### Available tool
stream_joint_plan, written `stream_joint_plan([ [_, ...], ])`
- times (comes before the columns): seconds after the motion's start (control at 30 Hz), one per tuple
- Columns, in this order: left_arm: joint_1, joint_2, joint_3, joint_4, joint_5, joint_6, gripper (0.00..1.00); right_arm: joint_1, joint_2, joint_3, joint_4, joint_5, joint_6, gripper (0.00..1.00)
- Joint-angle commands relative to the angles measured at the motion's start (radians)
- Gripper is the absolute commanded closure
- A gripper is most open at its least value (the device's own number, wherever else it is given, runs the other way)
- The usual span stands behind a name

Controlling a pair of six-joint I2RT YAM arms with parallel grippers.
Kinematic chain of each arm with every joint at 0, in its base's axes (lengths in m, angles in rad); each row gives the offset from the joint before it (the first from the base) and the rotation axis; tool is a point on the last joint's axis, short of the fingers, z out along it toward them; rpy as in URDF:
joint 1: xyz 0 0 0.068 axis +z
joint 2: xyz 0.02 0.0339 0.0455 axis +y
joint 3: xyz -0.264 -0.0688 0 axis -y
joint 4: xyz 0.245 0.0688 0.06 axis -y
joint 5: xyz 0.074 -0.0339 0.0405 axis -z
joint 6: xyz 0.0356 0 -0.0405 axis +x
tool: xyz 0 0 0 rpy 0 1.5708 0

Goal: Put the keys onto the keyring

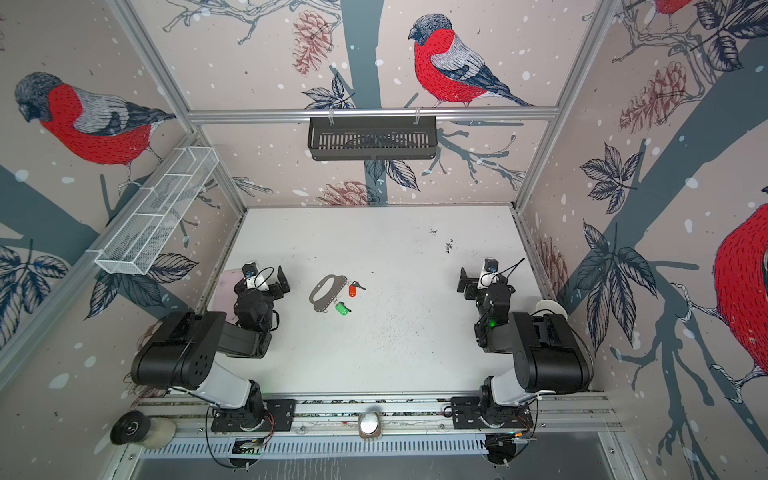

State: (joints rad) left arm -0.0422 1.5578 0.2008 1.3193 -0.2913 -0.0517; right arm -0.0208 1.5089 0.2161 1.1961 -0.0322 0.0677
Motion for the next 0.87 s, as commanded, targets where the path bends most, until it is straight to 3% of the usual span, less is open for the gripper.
stream_joint_plan([
  [0.0,0.0,0.001,0.002,0.048,-0.002,0.012,0.02,0.002,0.002,-0.002,0.06,0.032,-0.011,0.0],
  [0.07,0.0,0.001,0.002,0.049,-0.002,0.012,0.02,0.005,-0.016,0.017,-0.01,0.042,-0.009,0.0],
  [0.83,0.0,0.001,0.002,0.047,-0.002,0.012,0.02,0.01,-0.013,0.014,0.001,0.054,-0.009,0.0],
])
